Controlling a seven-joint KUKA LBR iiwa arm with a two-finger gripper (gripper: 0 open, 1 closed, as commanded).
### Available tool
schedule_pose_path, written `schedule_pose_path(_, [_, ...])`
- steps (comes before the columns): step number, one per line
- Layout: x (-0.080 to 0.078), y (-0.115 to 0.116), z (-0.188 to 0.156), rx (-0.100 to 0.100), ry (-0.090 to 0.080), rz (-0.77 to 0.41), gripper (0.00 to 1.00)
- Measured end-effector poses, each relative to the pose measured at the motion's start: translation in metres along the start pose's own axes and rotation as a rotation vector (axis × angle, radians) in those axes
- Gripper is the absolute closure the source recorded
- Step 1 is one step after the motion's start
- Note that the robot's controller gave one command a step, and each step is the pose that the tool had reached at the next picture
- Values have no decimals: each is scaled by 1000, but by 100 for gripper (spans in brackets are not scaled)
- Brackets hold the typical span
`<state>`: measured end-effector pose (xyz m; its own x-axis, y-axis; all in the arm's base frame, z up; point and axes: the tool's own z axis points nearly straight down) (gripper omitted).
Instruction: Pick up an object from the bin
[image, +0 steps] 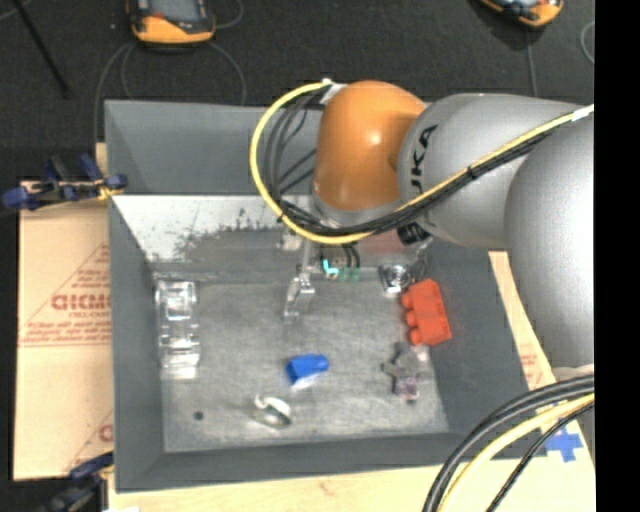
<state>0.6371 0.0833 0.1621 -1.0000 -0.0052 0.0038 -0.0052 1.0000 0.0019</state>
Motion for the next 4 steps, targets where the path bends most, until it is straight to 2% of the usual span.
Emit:
schedule_pose_path(1, [34,-27,48,-1,-16,-65,0])
schedule_pose_path(2, [100,-34,42,0,-1,-24,0])
schedule_pose_path(3, [103,-34,48,2,-4,-44,0])
schedule_pose_path(4, [101,-35,86,3,-11,-128,0])
